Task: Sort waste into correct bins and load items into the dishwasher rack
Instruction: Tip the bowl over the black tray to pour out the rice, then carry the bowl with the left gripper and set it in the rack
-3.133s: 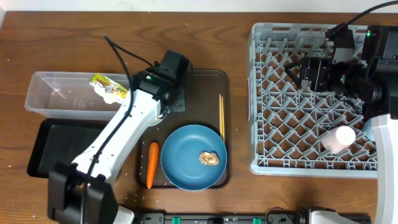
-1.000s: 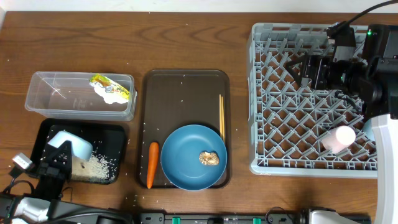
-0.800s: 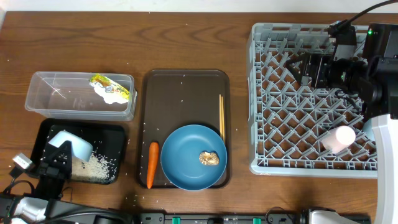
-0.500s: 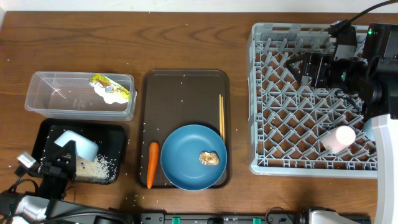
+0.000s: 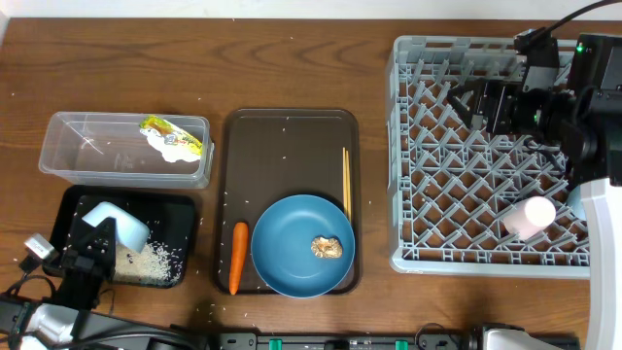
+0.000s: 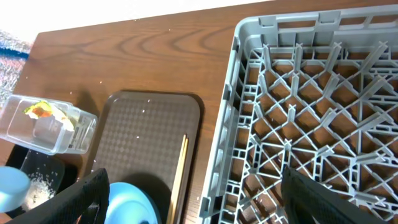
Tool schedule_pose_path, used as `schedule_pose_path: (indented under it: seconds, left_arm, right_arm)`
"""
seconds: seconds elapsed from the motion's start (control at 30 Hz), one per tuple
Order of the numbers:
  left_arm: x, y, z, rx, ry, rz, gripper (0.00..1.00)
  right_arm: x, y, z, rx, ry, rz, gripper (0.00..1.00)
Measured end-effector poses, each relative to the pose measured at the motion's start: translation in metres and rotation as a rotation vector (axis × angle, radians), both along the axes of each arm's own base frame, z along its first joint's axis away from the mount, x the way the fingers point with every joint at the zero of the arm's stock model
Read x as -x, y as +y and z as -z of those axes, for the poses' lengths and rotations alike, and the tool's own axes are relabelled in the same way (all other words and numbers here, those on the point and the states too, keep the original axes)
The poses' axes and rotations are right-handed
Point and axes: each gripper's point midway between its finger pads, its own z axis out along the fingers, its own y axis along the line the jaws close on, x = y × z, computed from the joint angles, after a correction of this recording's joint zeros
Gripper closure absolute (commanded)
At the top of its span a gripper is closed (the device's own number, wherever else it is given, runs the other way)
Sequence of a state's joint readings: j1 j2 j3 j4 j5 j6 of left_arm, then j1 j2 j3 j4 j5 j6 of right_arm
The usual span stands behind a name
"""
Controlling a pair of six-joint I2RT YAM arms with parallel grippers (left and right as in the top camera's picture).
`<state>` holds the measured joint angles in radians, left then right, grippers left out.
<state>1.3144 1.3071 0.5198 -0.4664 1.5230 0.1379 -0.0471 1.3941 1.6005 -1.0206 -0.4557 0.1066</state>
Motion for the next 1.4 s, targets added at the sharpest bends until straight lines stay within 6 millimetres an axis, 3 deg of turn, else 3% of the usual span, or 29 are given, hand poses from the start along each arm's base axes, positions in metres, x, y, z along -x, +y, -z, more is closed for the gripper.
schedule_pose_path:
  seconds: [0.17,0.27,0.4,0.5,0.6,0.7,0.87,1.03,1.13,1.23,1.4]
  left_arm:
    - [-0.005,-0.009,-0.004,0.066,-0.001,0.037,0.94]
    - [-0.016,-0.025,-0.012,0.053,-0.004,0.116,0.94]
    - [-0.044,-0.05,-0.045,-0.084,-0.063,0.294,0.94]
    - [-0.073,-0.08,-0.08,-0.256,-0.164,0.466,0.94]
    - [-0.101,-0.122,-0.11,-0.392,-0.263,0.605,0.94]
    - [-0.12,-0.18,-0.137,-0.468,-0.382,0.714,0.94]
    - [-0.12,-0.298,-0.17,-0.43,-0.571,0.874,0.94]
    - [-0.106,-0.4,-0.159,-0.311,-0.613,0.977,0.94]
    - [-0.094,-0.449,-0.143,-0.259,-0.62,1.003,0.94]
    - [-0.085,-0.484,-0.126,-0.22,-0.606,0.999,0.94]
    - [-0.085,-0.514,-0.1,-0.139,-0.541,0.942,0.94]
  right_arm:
    - [-0.001,0.0,-0.001,0.0,-0.004,0.0,0.2]
    - [-0.001,0.0,-0.001,0.0,-0.005,0.0,0.2]
    - [-0.001,0.0,-0.001,0.0,-0.005,0.0,0.2]
    - [-0.001,0.0,-0.001,0.002,-0.006,0.002,0.2]
    - [-0.003,-0.004,0.0,0.02,-0.008,0.019,0.2]
    - [-0.005,-0.013,0.002,0.047,-0.007,0.061,0.18]
    - [-0.009,-0.037,0.006,0.069,0.02,0.199,0.13]
    - [-0.01,-0.076,0.008,0.054,0.05,0.384,0.13]
    - [-0.007,-0.095,0.01,0.041,0.068,0.468,0.14]
    - [-0.003,-0.107,0.013,0.037,0.093,0.518,0.13]
    - [0.005,-0.114,0.02,0.039,0.134,0.553,0.12]
